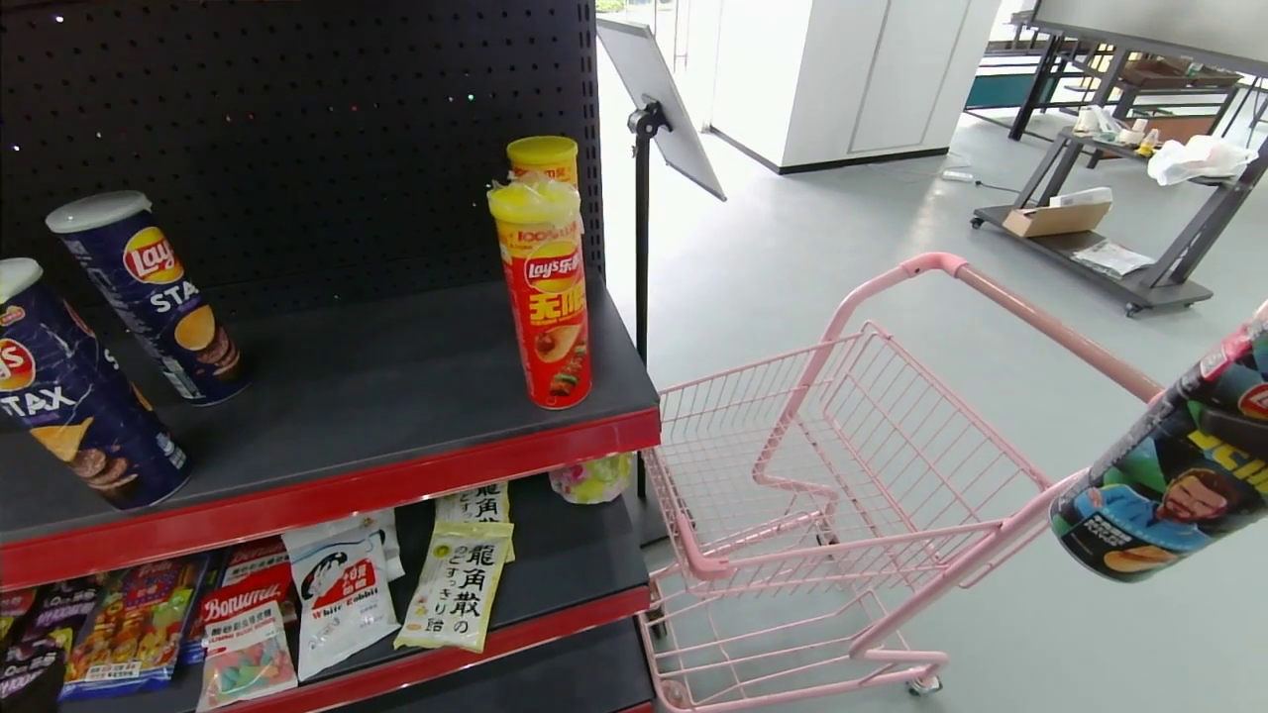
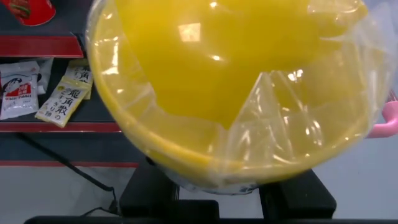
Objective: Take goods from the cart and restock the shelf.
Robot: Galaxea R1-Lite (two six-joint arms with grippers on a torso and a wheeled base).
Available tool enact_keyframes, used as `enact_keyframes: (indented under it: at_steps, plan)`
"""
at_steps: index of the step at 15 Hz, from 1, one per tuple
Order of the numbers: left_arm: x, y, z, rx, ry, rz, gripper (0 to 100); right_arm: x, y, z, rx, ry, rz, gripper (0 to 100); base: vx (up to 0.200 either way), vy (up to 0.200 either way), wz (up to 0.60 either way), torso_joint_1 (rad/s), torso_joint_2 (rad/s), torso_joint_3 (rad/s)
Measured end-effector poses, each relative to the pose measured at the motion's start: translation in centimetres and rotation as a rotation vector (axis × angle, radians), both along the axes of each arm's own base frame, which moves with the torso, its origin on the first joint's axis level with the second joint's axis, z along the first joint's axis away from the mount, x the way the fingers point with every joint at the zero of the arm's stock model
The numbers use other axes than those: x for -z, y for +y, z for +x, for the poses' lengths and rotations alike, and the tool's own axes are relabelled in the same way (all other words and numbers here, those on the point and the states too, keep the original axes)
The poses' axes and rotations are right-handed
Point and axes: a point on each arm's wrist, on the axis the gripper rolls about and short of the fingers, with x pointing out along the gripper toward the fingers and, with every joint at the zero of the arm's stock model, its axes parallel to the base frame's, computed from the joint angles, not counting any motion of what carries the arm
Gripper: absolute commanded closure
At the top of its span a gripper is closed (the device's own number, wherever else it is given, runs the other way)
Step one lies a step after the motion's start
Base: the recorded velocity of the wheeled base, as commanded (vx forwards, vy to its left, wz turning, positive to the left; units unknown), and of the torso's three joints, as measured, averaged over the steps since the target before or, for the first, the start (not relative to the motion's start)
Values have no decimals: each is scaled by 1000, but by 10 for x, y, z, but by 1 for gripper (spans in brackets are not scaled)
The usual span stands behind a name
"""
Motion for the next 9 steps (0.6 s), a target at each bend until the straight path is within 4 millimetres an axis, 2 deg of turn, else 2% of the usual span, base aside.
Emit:
enact_keyframes:
  at_steps: [2, 4, 9]
  plan:
    - [2, 0, -1, 0, -1, 0, 0, 2, 1, 0, -9, 6, -3, 100, 0, 0, 0, 139, -320, -178]
    - [4, 1, -2, 0, 0, 0, 0, 4, 3, -1, -37, 13, -7, 100, 0, 0, 0, 16, -38, -21]
    - [8, 1, -4, 0, -5, -1, 0, 22, 8, -6, -98, 43, -52, 100, 0, 0, 600, 8, -9, 0]
